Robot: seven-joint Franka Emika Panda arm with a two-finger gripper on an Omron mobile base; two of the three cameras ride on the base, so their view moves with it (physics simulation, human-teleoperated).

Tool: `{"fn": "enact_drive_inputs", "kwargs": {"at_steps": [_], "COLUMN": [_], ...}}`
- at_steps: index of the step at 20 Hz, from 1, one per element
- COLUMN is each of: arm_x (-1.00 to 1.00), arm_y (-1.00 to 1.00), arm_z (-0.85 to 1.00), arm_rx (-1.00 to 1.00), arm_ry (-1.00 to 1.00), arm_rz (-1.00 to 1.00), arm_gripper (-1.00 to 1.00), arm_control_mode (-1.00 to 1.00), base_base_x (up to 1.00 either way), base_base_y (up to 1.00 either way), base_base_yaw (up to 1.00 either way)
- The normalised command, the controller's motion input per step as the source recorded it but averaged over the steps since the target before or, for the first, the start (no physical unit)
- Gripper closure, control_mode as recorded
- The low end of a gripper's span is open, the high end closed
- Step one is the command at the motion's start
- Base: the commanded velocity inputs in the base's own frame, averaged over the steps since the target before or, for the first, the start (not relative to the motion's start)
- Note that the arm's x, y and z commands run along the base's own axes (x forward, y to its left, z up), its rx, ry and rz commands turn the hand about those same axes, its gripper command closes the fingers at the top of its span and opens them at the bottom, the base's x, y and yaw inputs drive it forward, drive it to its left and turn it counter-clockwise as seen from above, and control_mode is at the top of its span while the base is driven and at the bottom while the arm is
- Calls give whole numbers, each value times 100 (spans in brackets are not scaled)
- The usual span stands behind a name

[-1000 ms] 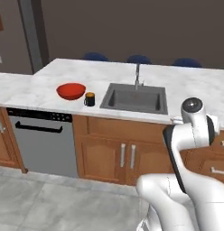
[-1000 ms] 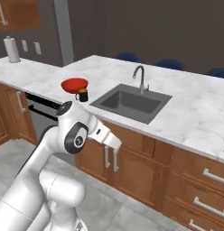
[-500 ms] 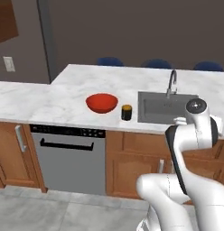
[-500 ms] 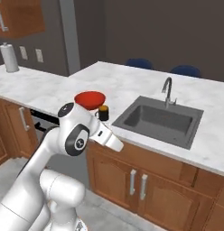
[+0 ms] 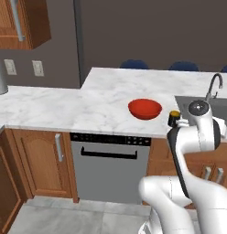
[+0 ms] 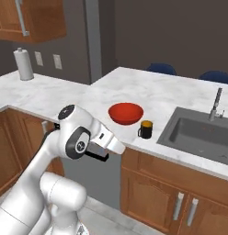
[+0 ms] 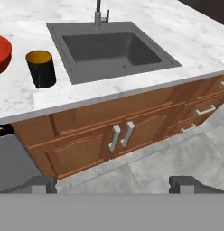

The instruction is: Clear the mugs and bowl far away from the sink.

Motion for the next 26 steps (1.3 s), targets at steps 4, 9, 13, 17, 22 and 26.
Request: {"fn": "enact_drive_inputs", "kwargs": {"at_steps": [4,9,13,17,22,26], "arm_x": [0,0,0,0,2,15], "arm_y": [0,0,-17,-55,-21,6], "arm_z": [0,0,-8,-23,-10,-1], "arm_rx": [0,0,1,1,0,0], "arm_ry": [0,0,0,1,0,1], "arm_rz": [0,0,6,21,11,0], "arm_gripper": [-100,-100,-100,-100,-100,-100], "arm_control_mode": [100,100,-100,-100,-100,-100], "base_base_x": [93,60,12,0,0,0], "base_base_y": [30,16,-28,0,0,0], "base_base_yaw": [-3,0,8,0,0,0]}}
